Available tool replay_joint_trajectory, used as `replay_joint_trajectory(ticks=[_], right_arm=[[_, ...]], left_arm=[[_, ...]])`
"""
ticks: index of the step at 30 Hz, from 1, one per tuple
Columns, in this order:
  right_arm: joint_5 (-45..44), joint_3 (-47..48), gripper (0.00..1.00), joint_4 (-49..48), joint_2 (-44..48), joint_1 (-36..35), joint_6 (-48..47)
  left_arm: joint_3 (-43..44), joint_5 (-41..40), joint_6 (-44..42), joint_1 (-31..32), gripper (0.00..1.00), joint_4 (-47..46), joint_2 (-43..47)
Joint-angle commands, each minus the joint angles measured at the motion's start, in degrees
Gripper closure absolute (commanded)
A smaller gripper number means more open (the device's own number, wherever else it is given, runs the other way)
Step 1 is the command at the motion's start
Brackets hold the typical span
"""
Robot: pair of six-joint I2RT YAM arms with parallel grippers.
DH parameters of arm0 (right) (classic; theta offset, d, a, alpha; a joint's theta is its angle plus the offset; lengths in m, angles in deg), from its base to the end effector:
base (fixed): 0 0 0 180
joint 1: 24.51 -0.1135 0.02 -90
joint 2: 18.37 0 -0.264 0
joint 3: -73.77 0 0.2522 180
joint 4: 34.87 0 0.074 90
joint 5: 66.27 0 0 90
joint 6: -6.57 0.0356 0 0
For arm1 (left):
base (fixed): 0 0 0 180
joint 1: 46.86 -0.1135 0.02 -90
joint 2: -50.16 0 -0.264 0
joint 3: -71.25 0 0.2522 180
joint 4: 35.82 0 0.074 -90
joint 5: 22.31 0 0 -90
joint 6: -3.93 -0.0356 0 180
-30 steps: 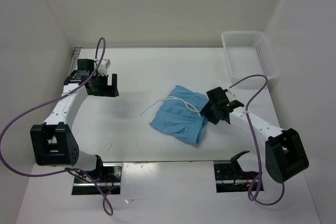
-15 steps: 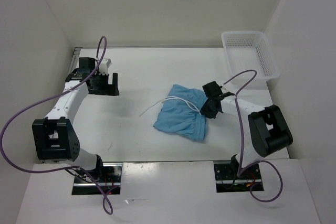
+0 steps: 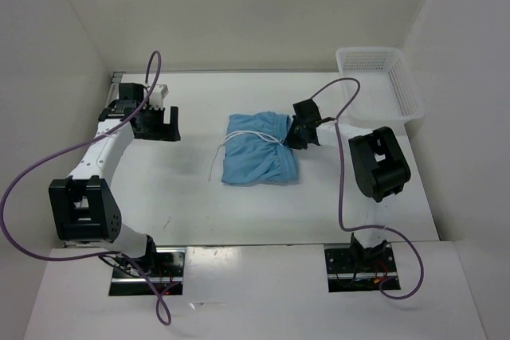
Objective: Fold and stack the shorts
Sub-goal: Fold the shorts
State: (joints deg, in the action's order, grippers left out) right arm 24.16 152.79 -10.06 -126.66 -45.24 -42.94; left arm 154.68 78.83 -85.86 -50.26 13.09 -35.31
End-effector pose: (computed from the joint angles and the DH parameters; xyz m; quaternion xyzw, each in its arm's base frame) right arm 0.3620 0.1373 0.1521 0.1621 0.9374 0.1601 0.2636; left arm 0.3197 0.0121 0.2831 0.0029 0.9386 -0.0822 0.3351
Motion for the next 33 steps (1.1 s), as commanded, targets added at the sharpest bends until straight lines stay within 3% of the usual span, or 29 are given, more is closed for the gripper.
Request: replay_joint_trajectory(ticks=[1, 8, 9, 10, 15, 19, 23, 33], right_arm=[[0.28, 2.67, 0.77, -1.48, -0.71, 0.25, -4.54], [-1.04, 6.90, 0.24, 3.36, 12.45, 0.77, -11.75], [-1.04, 6.90, 0.09, 3.37, 14.40, 0.78, -11.75], [-2.87, 6.90, 0.00, 4.06, 16.34, 0.78, -11.75], [-9.73, 6.20, 0.00, 13.25, 25.66, 1.39, -8.07], [-10.97, 4.36, 0.00, 19.52, 29.18, 6.21, -4.37], [-7.90, 1.46, 0.00, 19.54, 32.87, 10.43, -3.75], [-8.77, 0.22, 0.00, 18.92, 35.34, 10.98, -4.46]], left_arm=[[1.96, 0.20, -0.21, 0.23, 0.00, -0.35, -0.66], [5.30, -0.94, -0.21, 0.23, 0.00, -0.96, 0.74], [5.30, -0.94, -0.21, 0.23, 0.00, -0.97, 1.53], [5.30, -0.94, -0.21, 0.23, 0.00, -0.97, 1.54], [7.05, 0.20, -0.21, 0.23, 0.00, -0.97, 2.68], [7.06, -4.44, -0.21, 0.23, 0.00, 0.53, 5.05], [5.84, -8.14, -0.21, 0.23, 0.00, 1.85, 7.86], [7.58, -9.82, -0.21, 0.23, 0.00, 1.14, 9.53]])
